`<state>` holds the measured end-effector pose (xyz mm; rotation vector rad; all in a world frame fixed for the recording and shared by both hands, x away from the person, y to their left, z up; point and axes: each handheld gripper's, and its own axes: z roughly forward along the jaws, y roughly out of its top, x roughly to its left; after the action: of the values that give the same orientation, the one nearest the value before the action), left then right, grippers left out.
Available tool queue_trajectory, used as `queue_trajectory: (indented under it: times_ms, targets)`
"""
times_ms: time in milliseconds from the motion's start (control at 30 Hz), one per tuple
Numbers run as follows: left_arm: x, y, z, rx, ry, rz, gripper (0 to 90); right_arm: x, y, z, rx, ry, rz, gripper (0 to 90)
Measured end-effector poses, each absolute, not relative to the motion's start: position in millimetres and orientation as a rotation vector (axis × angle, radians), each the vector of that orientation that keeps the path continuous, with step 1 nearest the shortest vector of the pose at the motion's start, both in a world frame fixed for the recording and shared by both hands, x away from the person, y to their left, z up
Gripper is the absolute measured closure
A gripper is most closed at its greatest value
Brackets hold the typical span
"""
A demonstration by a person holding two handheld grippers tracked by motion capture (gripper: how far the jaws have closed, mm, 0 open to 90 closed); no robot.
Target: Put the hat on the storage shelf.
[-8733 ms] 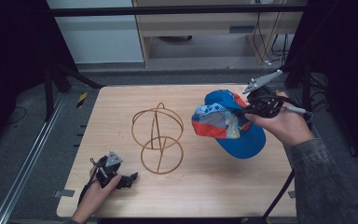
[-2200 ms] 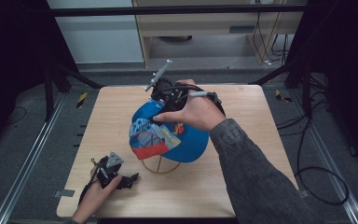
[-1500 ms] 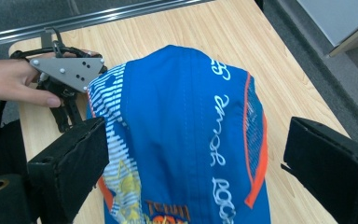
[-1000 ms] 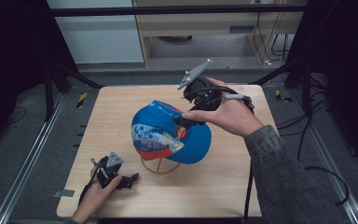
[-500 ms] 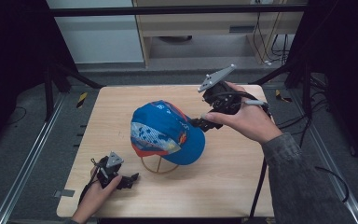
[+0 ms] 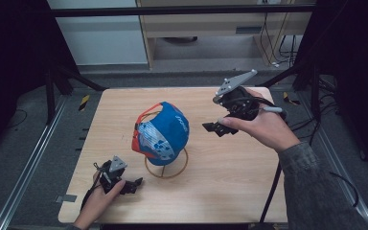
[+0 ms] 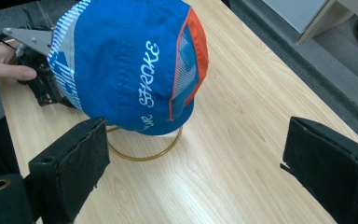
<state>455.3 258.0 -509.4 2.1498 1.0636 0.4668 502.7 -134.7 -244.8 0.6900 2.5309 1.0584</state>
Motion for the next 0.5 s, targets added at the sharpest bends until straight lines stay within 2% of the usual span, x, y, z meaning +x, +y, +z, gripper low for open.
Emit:
queue_trajectory:
  times_ms: [500]
  targets:
    - [455.3, 258.1, -509.3, 2.153, 1.063, 0.465, 0.0, 499.2, -164.1, -259.1, 0.770, 2.472, 1.073, 7.7]
